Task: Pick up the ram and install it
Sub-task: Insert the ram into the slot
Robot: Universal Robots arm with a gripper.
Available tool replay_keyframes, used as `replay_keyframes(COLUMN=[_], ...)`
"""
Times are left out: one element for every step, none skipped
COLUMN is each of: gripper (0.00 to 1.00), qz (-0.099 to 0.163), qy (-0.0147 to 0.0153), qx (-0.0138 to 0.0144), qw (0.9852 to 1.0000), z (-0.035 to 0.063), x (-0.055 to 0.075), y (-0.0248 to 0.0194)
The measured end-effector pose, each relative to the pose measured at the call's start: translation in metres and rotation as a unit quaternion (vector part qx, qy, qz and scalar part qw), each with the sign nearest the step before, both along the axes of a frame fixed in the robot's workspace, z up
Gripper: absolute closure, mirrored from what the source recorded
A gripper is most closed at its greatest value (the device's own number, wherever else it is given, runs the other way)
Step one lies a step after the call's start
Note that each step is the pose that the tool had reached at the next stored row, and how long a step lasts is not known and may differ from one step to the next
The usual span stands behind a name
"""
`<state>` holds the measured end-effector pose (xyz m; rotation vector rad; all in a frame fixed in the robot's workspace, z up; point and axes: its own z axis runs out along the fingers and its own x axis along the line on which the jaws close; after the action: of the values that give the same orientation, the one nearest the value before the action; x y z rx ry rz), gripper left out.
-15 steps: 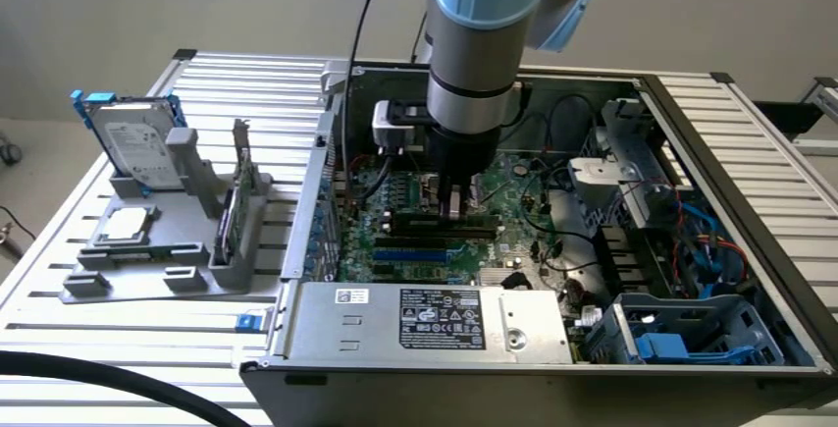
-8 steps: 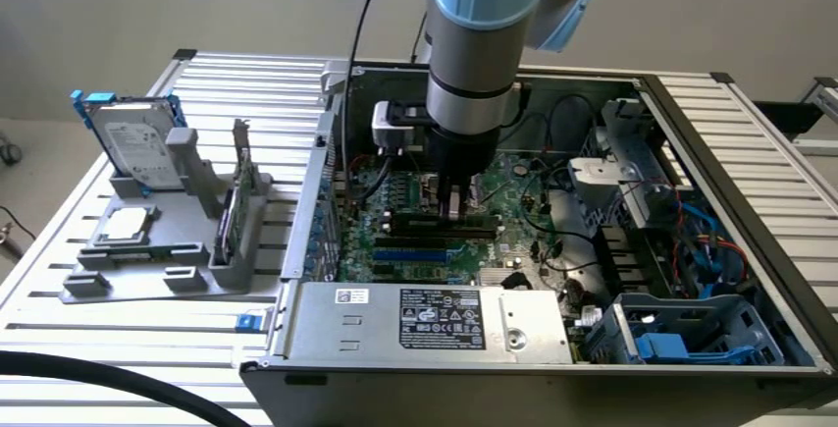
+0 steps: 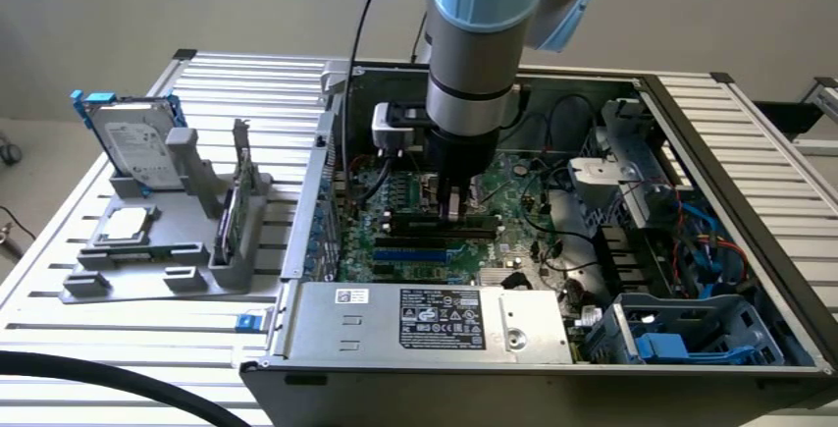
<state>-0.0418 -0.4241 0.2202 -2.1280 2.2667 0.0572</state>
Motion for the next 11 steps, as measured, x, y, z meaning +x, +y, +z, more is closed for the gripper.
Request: replay_keyframes(gripper=[0.86,0.86,0.86,0.86,0.86,0.86,0.86,0.86,0.86,0.86,0.86], qz=[0.0,0.0,0.0,0.0,0.0,0.0,0.0,0.0,0.0,0.0,0.0], qy=[0.0,0.0,0.0,0.0,0.0,0.0,-0.0001,-0.0001,-0.0004,-0.0002,-0.0001], qx=[0.0,-0.0001,-0.0001,-0.0001,0.0,0.0,0.0001,0.0001,0.0002,0.0001,0.0001], qw=[1.0,1.0,1.0,1.0,1.0,1.0,1.0,1.0,1.0,1.0,1.0], z=[-0.0002,-0.0004,-0.0005,-0.0005,-0.0006,-0.0006,-0.0006,-0.0003,0.0004,0.0009,0.0011], x=[0.0,0.0,0.0,0.0,0.0,0.0,0.0,0.0,0.0001,0.0001,0.0001], y=[0.0,0.0,0.0,0.0,0.0,0.0,0.0,0.0001,0.0001,0.0001,0.0001])
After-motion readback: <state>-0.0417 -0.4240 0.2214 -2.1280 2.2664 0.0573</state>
